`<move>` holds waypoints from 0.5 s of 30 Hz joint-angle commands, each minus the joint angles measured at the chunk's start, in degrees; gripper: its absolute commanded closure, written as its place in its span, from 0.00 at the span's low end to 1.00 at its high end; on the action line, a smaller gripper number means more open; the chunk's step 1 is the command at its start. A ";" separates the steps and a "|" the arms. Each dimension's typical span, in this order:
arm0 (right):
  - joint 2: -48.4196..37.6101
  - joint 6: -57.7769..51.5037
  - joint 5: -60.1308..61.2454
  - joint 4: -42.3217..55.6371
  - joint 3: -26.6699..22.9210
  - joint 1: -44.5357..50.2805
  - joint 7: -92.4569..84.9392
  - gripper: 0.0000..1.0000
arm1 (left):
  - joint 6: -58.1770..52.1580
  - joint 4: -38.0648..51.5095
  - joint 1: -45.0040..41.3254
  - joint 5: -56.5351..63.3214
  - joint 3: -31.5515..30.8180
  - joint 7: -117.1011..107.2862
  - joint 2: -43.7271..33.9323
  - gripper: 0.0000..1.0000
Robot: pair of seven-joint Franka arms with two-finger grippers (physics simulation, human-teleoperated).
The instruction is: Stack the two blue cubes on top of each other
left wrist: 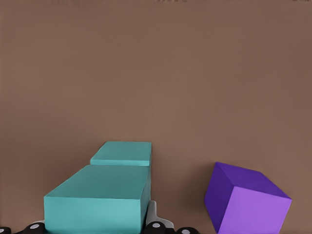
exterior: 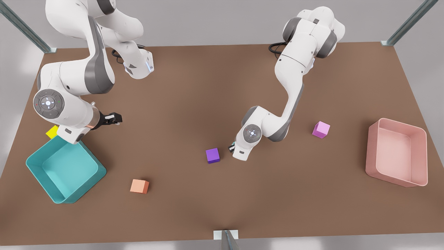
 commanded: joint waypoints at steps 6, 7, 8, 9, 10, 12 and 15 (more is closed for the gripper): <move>-0.06 -0.40 0.03 -0.19 0.00 -0.03 -0.25 0.00 | 0.77 0.01 0.00 -0.44 -0.07 -0.42 0.05 0.32; -0.06 -0.40 0.03 -0.19 0.00 -0.03 -0.25 0.00 | 0.77 0.01 0.00 -0.44 -0.07 -0.51 0.05 0.30; -0.06 -0.40 0.03 -0.19 0.00 -0.03 -0.25 0.00 | 0.77 0.01 0.00 -0.44 -0.07 -0.59 0.05 0.21; -0.06 -0.40 0.03 -0.28 0.00 -0.03 -0.25 0.00 | 0.69 0.01 0.00 -0.44 -0.07 -0.59 0.05 0.17; -0.06 -0.49 0.03 -0.45 0.00 -0.03 -0.25 0.00 | 0.69 0.01 0.00 -0.44 -0.07 -0.59 0.05 0.14; -0.06 -0.49 0.03 -0.45 0.00 -0.03 -0.25 0.00 | 0.69 0.01 0.00 -0.44 -0.07 -0.59 0.05 0.08; -0.06 -0.49 0.03 -0.45 0.00 -0.03 -0.25 0.00 | 0.69 0.01 0.09 -0.44 -0.07 -0.42 -0.04 0.00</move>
